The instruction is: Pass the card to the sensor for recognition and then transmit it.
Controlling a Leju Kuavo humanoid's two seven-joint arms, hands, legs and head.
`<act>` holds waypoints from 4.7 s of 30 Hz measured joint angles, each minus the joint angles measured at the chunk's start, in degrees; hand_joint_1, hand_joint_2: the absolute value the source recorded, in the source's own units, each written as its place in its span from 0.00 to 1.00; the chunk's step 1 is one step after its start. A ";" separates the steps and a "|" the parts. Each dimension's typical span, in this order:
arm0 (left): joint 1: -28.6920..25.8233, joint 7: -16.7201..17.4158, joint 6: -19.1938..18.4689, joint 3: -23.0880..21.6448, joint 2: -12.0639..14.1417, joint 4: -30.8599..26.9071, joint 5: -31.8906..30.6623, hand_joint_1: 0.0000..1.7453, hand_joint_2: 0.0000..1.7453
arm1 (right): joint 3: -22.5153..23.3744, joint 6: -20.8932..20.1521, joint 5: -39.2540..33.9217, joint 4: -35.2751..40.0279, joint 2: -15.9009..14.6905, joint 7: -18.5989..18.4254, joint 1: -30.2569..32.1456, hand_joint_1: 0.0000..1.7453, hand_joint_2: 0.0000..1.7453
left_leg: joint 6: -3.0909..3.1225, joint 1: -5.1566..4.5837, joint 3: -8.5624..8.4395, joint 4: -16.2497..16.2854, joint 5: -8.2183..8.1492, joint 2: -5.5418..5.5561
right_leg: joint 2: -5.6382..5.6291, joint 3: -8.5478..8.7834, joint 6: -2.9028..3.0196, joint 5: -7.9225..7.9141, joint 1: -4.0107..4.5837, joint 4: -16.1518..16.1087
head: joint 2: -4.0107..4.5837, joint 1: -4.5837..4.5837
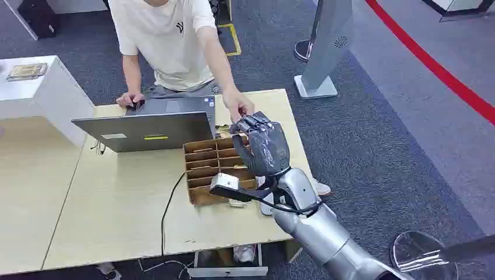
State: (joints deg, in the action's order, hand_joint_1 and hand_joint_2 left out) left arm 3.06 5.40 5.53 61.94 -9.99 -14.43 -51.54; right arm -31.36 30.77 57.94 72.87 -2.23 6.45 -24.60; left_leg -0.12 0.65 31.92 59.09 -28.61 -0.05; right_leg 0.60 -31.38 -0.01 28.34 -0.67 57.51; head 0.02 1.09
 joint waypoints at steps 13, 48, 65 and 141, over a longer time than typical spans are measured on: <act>0.00 0.00 0.11 0.00 0.00 0.00 0.11 0.00 0.00 | 0.04 -0.20 -0.48 -0.44 0.00 -0.22 0.14 1.00 1.00 | 0.00 0.00 0.00 0.00 0.00 0.00 | 0.00 -0.01 0.00 0.00 0.00 0.00 | 0.00 0.00; -0.32 -0.94 1.09 0.57 -0.65 0.00 3.45 0.00 0.00 | 16.39 -15.01 -40.54 16.37 -0.35 3.10 14.74 1.00 1.00 | 0.00 0.00 0.01 0.00 -0.01 0.01 | 0.01 -0.05 0.00 0.00 0.00 -0.01 | 0.00 0.00; -0.48 -1.27 1.14 2.01 -0.65 0.00 4.61 0.00 0.00 | 18.12 -19.94 -44.92 16.02 -1.64 1.62 18.54 1.00 1.00 | 0.00 0.00 0.02 0.00 -0.01 0.00 | 0.00 -0.05 0.00 0.00 0.00 0.00 | 0.00 0.00; -0.48 -0.70 0.96 5.86 -1.44 0.00 6.62 0.00 0.00 | 17.07 -29.77 -37.77 -0.90 -4.00 -5.07 12.94 1.00 1.00 | 0.00 0.00 0.03 0.01 0.00 0.00 | 0.01 -0.05 0.00 0.00 0.00 0.00 | 0.00 0.02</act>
State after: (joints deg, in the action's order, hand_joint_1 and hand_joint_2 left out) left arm 2.58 4.70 6.49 67.80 -11.43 -14.43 -44.92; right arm -14.29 1.01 20.17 71.97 -6.23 1.38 -11.66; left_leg -0.12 0.64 31.95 59.09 -28.61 -0.05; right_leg 0.60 -31.43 -0.01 28.34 -0.67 57.50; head 0.02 1.11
